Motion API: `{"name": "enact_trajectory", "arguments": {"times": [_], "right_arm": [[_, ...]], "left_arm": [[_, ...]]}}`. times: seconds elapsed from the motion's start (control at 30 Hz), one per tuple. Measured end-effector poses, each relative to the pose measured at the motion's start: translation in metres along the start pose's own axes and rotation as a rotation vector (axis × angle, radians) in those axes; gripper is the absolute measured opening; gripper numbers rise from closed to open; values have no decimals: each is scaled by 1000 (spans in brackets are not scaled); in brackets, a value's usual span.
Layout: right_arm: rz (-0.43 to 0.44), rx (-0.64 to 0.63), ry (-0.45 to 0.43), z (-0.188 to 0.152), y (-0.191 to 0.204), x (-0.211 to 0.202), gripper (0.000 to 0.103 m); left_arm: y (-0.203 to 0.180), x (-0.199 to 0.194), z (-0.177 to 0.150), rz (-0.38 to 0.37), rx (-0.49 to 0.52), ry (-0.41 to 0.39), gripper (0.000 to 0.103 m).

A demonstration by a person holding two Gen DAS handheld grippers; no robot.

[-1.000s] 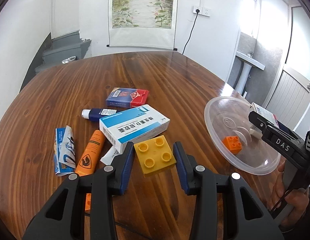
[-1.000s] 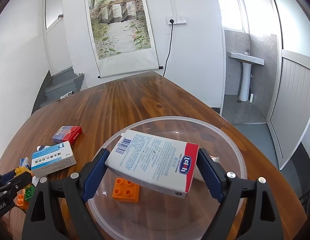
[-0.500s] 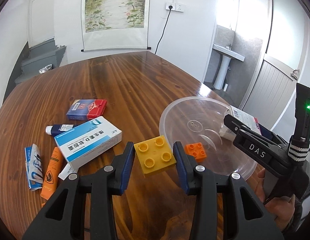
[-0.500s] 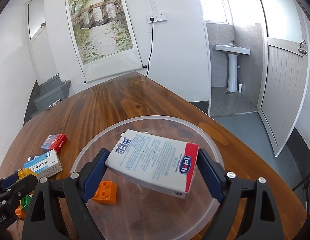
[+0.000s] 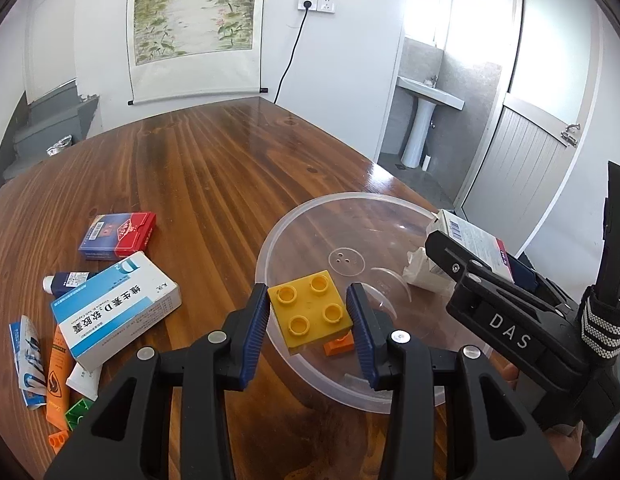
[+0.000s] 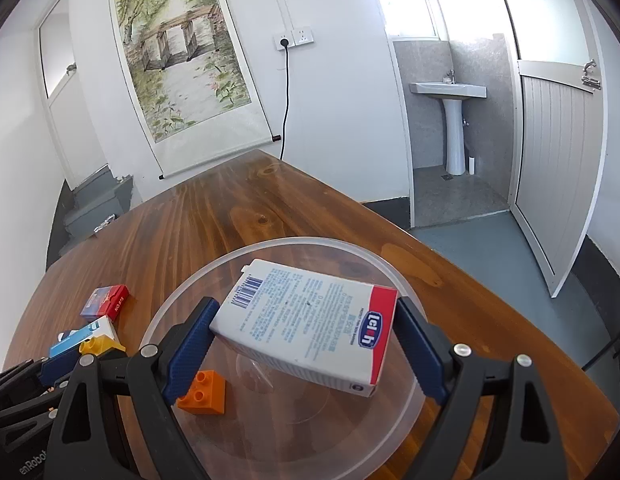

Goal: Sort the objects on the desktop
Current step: 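Carry the yellow brick and white medicine box over the bowl with both tools, then open both tools to release the yellow brick and medicine box into the bowl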

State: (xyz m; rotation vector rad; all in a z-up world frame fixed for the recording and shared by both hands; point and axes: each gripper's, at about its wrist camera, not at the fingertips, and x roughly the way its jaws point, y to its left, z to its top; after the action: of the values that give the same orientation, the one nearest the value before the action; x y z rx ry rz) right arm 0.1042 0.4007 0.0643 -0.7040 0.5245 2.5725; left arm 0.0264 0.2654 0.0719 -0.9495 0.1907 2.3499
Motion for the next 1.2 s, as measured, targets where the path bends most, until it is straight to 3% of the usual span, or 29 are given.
{"name": "enact_trajectory", "arguments": {"times": [0.27, 0.3, 0.37, 0.4, 1.2], "right_arm": [[-3, 32, -7, 3, -6, -1, 91], [1, 41, -3, 3, -8, 0, 91], [4, 60, 3, 3, -11, 1, 91], [2, 67, 5, 4, -13, 1, 91], [22, 17, -38, 1, -4, -7, 91]], "left_arm": [[-7, 19, 4, -13, 39, 33, 44], [-8, 21, 3, -20, 46, 45, 47], [-10, 22, 1, -22, 51, 43, 64], [-10, 21, 0, -19, 52, 33, 65], [17, 0, -1, 66, -7, 15, 65]]}}
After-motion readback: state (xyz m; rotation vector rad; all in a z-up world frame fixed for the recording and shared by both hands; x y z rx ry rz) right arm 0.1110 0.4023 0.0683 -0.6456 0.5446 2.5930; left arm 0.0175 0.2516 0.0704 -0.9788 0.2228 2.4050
